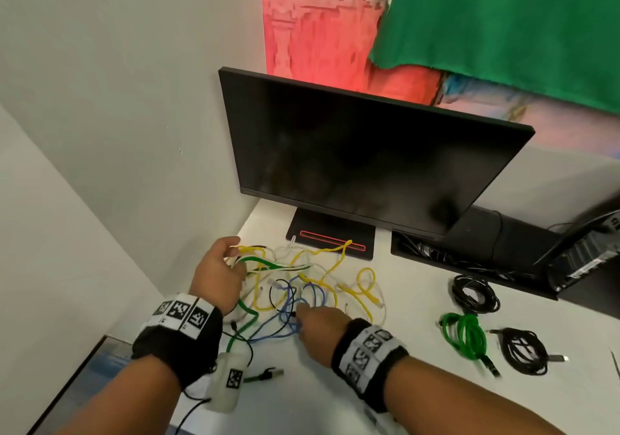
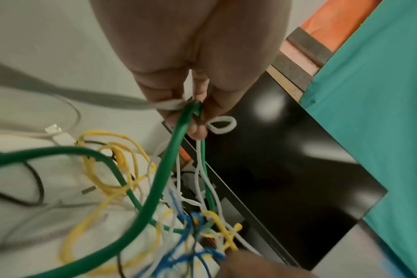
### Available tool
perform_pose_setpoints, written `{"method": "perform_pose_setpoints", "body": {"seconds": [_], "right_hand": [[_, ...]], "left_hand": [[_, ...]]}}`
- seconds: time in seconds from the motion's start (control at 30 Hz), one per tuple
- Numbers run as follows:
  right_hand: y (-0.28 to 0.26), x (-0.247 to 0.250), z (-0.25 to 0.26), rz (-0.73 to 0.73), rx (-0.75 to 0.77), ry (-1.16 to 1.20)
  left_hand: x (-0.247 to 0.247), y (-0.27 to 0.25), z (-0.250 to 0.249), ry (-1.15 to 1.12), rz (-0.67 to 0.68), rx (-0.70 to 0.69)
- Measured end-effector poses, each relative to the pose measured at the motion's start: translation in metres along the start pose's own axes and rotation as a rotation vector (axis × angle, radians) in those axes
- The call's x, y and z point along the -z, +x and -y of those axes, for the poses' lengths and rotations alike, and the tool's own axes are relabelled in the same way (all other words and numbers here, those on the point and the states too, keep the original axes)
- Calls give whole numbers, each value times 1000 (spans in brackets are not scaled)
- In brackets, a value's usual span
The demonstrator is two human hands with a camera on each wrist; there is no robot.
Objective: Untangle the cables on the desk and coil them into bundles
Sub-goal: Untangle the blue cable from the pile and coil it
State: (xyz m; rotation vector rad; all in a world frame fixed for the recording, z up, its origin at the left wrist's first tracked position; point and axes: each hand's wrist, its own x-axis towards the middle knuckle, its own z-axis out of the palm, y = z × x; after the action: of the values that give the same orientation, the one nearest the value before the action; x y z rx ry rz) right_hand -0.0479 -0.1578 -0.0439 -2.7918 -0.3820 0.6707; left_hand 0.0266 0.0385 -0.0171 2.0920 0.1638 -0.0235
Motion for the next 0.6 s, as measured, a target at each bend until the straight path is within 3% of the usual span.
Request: {"method": "perform_pose_setpoints", "body": {"seconds": [0.1, 0.17, 0.23, 0.27, 0.33, 0.43, 0.5, 0.6], "right_hand": [[-13, 45, -3, -119, 42, 216], [-24, 86, 3, -241, 96, 262], [-36, 120, 16, -298, 189, 263], [-42, 135, 23, -315, 236, 285], [-56, 160, 30, -351, 304, 398], [-77, 189, 24, -438, 384, 649], [-89, 202, 13, -601, 420, 814], [-105, 219, -13, -842, 452, 1234]], "left_hand": [[19, -5, -8, 394, -42, -136], [22, -23, -28, 263, 64, -432], [10, -42, -50, -37, 339, -604], [-1, -48, -57, -199, 445, -600], [-18, -49, -67, -360, 465, -513], [-22, -40, -62, -188, 404, -493], [-20, -30, -47, -158, 349, -539], [-15, -9, -22, -357, 226, -237]]}}
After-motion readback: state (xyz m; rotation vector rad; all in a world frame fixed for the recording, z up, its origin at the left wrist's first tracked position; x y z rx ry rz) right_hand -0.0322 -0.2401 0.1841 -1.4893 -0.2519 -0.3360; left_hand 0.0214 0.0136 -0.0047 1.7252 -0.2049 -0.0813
